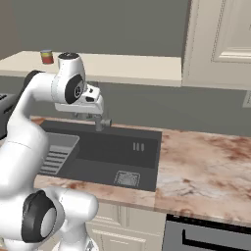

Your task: Restock the canned food cabinet by taking the new fresh canned food from the counter and placing it in the cabinet. Then, take the old canned food from the cabinet and place it on the counter.

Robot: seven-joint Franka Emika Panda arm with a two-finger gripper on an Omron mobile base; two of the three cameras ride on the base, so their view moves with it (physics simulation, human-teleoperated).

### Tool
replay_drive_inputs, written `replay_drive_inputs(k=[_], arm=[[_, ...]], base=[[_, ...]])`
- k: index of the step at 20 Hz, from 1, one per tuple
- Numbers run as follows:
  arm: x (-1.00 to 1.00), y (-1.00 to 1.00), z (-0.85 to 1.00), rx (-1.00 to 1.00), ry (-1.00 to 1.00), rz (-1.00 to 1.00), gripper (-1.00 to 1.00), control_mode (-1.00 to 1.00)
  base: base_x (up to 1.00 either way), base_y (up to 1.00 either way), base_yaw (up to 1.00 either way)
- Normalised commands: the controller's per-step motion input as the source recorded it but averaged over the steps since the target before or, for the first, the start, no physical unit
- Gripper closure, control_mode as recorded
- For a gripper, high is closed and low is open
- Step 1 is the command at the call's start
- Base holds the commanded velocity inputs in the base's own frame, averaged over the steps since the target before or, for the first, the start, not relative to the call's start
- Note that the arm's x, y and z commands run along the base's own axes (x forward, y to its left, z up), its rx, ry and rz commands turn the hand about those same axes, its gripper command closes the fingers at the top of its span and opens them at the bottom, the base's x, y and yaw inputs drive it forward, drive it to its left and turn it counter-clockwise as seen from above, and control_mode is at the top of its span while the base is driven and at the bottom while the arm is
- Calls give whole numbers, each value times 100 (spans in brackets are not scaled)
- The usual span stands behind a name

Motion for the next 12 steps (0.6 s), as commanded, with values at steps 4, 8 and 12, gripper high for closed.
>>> replay_drive_inputs(k=[4,8,12], arm=[[-20,0,0,0,0,0,-100,-100],[-61,-1,0,0,0,0,-100,-100],[-61,-1,-4,0,0,0,-100,-100]], base=[[0,0,0],[0,0,0],[0,0,0]])
